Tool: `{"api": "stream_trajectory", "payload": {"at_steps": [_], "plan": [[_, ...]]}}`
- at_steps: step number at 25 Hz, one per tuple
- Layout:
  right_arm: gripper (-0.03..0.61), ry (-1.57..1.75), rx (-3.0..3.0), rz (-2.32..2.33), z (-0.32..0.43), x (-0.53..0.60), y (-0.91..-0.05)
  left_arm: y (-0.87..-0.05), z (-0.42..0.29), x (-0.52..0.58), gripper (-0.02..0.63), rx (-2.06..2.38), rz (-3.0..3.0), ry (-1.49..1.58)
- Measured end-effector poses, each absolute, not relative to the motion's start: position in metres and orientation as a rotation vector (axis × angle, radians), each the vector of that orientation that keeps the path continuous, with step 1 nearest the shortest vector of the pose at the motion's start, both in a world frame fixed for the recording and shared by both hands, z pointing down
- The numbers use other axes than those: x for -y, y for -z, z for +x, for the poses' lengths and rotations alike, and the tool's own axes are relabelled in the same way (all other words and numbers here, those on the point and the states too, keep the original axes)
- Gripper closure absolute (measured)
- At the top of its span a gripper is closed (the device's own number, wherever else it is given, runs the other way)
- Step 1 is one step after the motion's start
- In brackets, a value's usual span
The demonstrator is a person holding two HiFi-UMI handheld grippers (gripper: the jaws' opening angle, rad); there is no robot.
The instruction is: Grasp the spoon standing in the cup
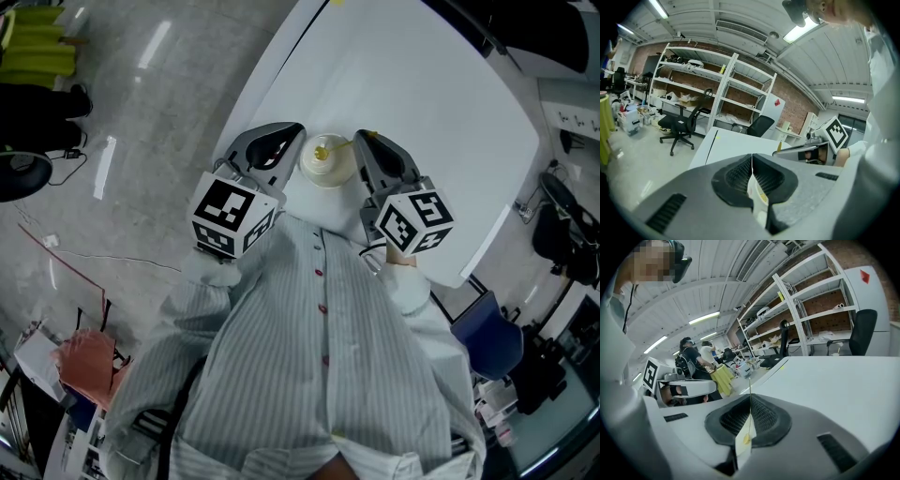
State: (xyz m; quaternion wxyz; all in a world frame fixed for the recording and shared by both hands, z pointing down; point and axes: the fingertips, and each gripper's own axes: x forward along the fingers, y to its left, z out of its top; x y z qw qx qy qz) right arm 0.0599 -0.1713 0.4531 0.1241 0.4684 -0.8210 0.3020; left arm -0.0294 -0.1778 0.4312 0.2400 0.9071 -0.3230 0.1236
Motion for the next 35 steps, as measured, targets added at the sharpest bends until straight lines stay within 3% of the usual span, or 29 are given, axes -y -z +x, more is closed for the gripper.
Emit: {"api": "stream_trajectory", "payload": {"at_steps": [35], "plan": [[0.566, -0.671, 2.637, 1.345, 0.052, 0.155, -0.341, -0.346, -0.024, 0.160, 0.603, 0.973, 2.611, -0.182]]}}
